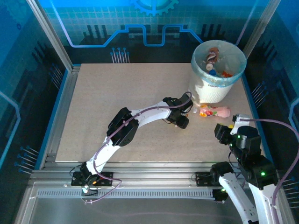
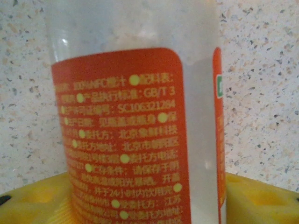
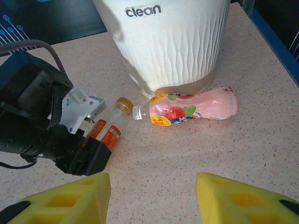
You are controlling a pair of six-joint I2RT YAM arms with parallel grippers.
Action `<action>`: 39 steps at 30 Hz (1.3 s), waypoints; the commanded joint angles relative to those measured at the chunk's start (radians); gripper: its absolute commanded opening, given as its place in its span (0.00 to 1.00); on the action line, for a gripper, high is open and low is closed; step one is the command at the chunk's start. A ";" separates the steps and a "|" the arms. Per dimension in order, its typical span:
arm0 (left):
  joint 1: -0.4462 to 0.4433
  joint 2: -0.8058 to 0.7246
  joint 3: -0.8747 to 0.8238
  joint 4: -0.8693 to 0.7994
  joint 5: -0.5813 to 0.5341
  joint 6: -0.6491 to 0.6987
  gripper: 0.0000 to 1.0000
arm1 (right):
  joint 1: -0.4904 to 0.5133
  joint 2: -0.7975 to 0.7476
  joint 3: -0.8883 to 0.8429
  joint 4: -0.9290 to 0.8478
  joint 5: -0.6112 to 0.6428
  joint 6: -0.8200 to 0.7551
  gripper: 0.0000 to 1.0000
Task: Put the plastic bottles in the bin
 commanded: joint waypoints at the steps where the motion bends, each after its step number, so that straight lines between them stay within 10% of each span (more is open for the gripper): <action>1: -0.005 -0.039 -0.027 -0.005 0.003 0.020 0.58 | 0.009 -0.014 -0.006 0.008 0.011 -0.008 0.52; 15: -0.005 -0.474 -0.371 0.155 0.024 -0.048 0.49 | 0.010 0.023 0.057 0.006 -0.045 0.035 0.51; 27: -0.006 -1.000 -0.810 0.496 0.214 0.123 0.49 | 0.017 0.189 0.101 0.372 -0.713 0.198 0.59; 39: -0.005 -1.271 -1.001 0.626 0.320 0.159 0.48 | 0.239 0.411 0.254 0.503 -0.659 0.197 0.67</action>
